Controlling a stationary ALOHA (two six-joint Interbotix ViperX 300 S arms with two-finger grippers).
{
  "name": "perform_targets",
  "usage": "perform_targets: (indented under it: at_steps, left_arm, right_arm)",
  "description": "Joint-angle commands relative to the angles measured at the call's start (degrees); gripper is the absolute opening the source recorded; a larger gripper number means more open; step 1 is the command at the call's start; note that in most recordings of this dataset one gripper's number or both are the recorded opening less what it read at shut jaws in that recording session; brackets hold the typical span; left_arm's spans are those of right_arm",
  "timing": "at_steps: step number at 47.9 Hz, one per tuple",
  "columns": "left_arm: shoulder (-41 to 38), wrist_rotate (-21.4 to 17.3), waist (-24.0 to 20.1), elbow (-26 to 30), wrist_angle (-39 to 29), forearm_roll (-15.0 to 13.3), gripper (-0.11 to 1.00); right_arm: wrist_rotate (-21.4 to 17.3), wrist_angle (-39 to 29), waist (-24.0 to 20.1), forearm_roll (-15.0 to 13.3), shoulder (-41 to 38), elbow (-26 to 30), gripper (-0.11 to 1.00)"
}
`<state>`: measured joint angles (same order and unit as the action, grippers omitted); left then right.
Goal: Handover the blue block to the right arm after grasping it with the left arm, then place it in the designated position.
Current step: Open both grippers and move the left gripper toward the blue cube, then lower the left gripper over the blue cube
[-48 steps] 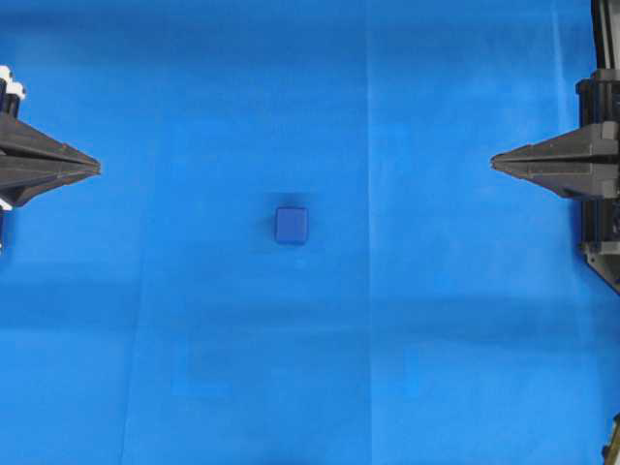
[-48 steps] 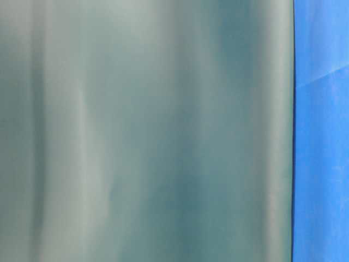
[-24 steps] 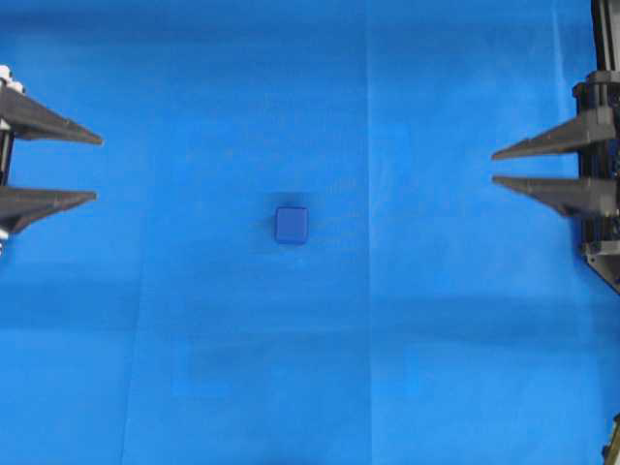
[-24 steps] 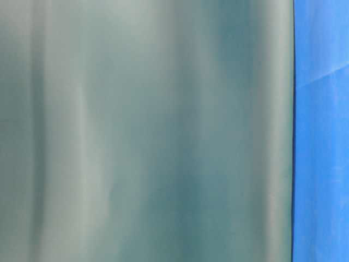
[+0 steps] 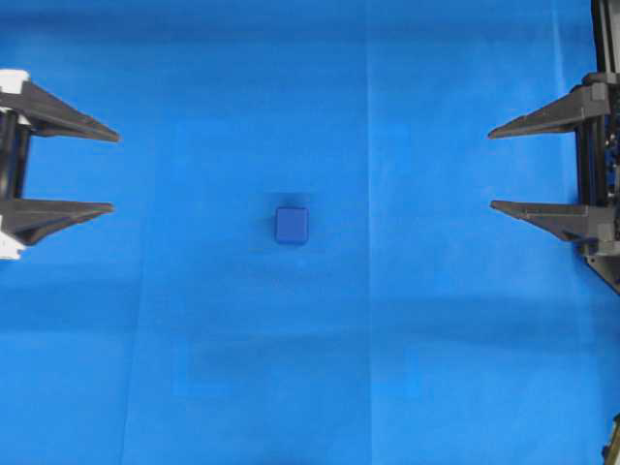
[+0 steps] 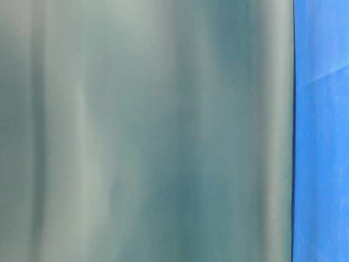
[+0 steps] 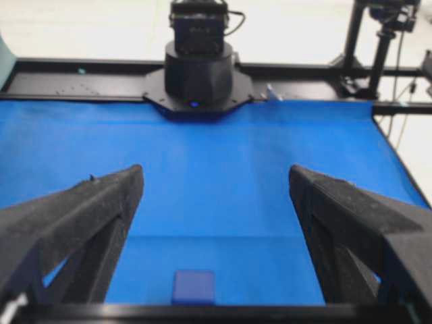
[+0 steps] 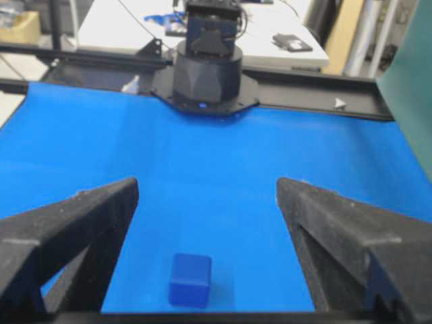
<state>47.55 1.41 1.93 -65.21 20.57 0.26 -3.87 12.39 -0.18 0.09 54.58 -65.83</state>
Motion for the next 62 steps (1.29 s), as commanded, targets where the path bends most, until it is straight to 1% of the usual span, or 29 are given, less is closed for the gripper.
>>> perform_targets:
  at_steps: [1,6,20,27,31,39,46,53,55,59,62]
  left_arm:
    - [-5.0,0.0,0.0,3.5,2.8,0.0,0.92]
    - [-11.9,-0.1,0.0,7.3,4.9,0.0,0.92]
    - [-26.5,0.0,-0.4,18.4,5.1,0.0,0.92]
    - [-31.7,-0.6,-0.7,24.2,4.9,0.0,0.92]
    - [-34.3,-0.7,-1.3,26.5,4.6,0.1,0.92]
    - [-39.0,-0.7,-2.1,30.4,4.0,0.1,0.92]
    - [-40.7,-0.7,-2.8,32.2,2.5,0.0,0.92]
    - [-40.8,0.1,-2.9,32.8,-1.1,0.0,0.92]
    - [-40.7,0.3,-2.9,33.1,-3.3,-0.1,0.92]
    - [-40.7,1.1,-2.9,34.6,-10.4,-0.1,0.92]
    - [-41.0,1.8,-2.9,36.5,-17.8,-0.1,0.92]
  right_arm:
    - [-0.1,0.4,0.0,0.2,-0.9,1.4,0.95]
    - [-0.1,0.5,0.1,0.2,-1.4,1.5,0.95]
    - [-0.1,1.1,0.1,0.2,-1.5,1.6,0.95]
    - [-0.1,1.2,0.1,0.1,-1.5,1.6,0.95]
    - [-0.1,1.3,0.1,0.1,-1.5,1.7,0.95]
    - [-0.1,1.7,0.1,0.1,-1.6,1.7,0.95]
    - [-0.1,1.7,0.1,0.1,-1.6,1.7,0.95]
    - [-0.1,1.7,0.1,0.2,-1.5,1.8,0.95]
    - [0.0,1.7,0.1,0.2,-1.5,1.8,0.95]
    - [0.0,1.7,0.1,0.2,-1.6,1.8,0.95]
    - [0.0,1.7,0.1,0.1,-1.6,2.0,0.95]
